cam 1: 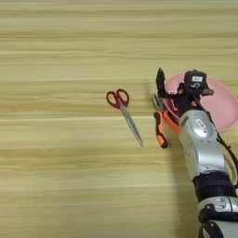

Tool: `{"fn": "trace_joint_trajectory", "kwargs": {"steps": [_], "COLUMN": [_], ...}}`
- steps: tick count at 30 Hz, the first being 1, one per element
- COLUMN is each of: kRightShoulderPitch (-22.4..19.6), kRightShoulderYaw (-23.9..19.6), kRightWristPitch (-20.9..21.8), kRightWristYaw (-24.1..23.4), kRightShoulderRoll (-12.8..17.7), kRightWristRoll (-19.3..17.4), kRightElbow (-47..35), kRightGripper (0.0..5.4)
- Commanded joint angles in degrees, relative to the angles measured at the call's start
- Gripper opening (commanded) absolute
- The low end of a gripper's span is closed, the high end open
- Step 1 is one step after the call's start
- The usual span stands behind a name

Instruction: Move the objects on the table

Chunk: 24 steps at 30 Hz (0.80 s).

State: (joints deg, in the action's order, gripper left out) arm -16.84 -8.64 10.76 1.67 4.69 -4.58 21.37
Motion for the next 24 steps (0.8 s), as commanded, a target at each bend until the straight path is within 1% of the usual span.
{"fn": "trace_joint_trajectory", "kwargs": {"steps": [1,7,14,16,19,24], "kRightShoulderPitch": [-3.5,-2.0,0.9,2.1,4.2,8.7], "kRightShoulderYaw": [0.4,-0.6,-2.8,-3.6,-6.1,-7.9], "kRightWristPitch": [1.8,0.2,-2.2,-3.0,-4.4,-8.4], "kRightWristYaw": [-0.4,-0.4,0.9,1.5,2.0,3.8], "kRightShoulderRoll": [1.8,3.4,7.0,8.4,11.7,16.4], "kRightWristRoll": [1.6,2.2,1.8,1.8,2.1,3.9], "kRightElbow": [-4.5,-8.8,-12.9,-14.1,-15.3,-19.3], "kRightGripper": [5.38,5.38,5.38,5.38,5.38,5.38]}}
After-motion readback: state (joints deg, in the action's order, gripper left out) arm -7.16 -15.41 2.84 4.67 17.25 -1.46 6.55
